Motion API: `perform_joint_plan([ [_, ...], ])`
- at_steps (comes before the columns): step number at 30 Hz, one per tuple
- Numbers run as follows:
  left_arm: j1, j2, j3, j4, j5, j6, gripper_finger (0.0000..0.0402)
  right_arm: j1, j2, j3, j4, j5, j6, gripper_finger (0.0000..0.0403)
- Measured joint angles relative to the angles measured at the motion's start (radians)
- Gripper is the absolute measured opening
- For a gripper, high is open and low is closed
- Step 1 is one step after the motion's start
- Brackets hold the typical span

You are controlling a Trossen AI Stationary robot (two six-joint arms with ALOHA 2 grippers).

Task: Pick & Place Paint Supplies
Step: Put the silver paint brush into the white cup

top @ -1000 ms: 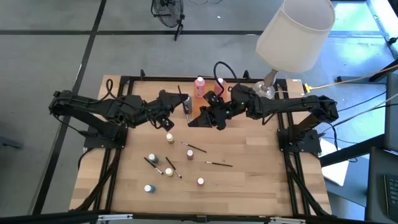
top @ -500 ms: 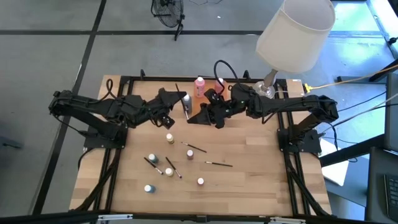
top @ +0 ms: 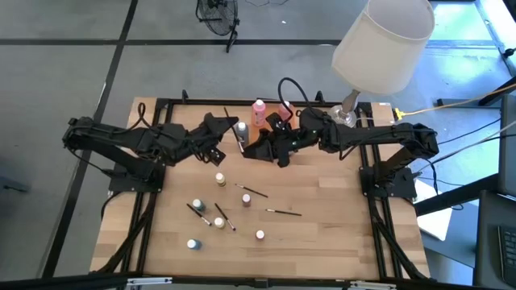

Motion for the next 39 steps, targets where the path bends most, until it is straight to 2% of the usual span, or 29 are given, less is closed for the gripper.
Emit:
perform_joint_plan([
  [6,0.0,-0.061,0.0,-0.039,-0.043,-0.067,0.0009,0.001,0.0,0.0,0.001,0.036,-0.047,0.0247],
  [11,0.0,-0.14,0.0,-0.145,-0.083,-0.216,0.0009,0.001,0.0,0.0,0.056,0.04,-0.096,0.0284],
  [15,-0.004,-0.215,0.0,-0.198,-0.052,-0.42,0.0009,-0.001,0.0,0.0,0.123,0.04,-0.162,0.029],
  [20,-0.024,-0.302,0.0,-0.235,0.044,-0.675,0.0009,-0.001,0.0,0.0,0.195,0.04,-0.264,0.0291],
  [26,-0.026,-0.401,0.0,-0.288,0.141,-1.03,0.0009,-0.001,0.0,0.0,0.203,0.098,-0.356,0.0291],
  [28,-0.026,-0.428,0.0,-0.293,0.151,-1.136,0.001,-0.002,0.0,0.0,0.203,0.1,-0.376,0.0291],
  [31,-0.026,-0.465,0.0,-0.305,0.219,-1.291,0.0011,-0.002,0.0,0.0,0.202,0.1,-0.398,0.0291],
  [35,-0.026,-0.504,-0.013,-0.299,0.313,-1.434,0.0009,-0.001,0.0,0.0,0.202,0.1,-0.404,0.0291],
  [39,-0.024,-0.538,-0.06,-0.296,0.308,-1.528,0.0009,-0.001,0.0,0.0,0.19,0.094,-0.404,0.0291],
])
